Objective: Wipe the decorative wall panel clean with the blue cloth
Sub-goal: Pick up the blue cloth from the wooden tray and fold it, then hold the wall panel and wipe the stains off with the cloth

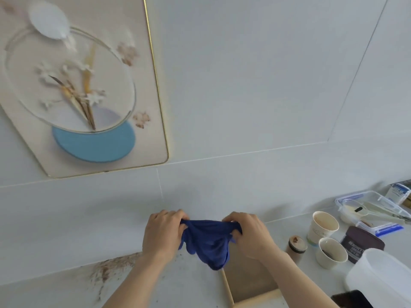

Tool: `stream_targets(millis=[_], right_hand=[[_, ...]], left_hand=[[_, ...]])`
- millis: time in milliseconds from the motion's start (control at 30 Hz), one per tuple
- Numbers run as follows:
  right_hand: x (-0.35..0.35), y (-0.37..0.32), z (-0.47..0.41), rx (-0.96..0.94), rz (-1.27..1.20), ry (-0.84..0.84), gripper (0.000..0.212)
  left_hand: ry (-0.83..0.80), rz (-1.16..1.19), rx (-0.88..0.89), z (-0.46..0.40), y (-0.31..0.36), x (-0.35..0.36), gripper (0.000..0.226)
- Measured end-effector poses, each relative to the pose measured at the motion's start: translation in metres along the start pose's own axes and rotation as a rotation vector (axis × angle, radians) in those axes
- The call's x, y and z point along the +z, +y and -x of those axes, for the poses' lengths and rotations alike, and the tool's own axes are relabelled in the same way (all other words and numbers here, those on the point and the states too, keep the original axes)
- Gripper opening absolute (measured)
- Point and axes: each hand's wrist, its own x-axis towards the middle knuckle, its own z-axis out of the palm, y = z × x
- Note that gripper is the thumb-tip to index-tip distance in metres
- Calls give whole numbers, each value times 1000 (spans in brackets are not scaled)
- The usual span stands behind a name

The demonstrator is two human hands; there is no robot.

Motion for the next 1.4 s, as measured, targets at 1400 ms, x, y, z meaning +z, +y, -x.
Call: stream_targets(millis=[1400], right_hand=[[-22,-230,-47,-59,-1179,202,31]], left_hand=[[323,651,253,-36,-52,-160,52]])
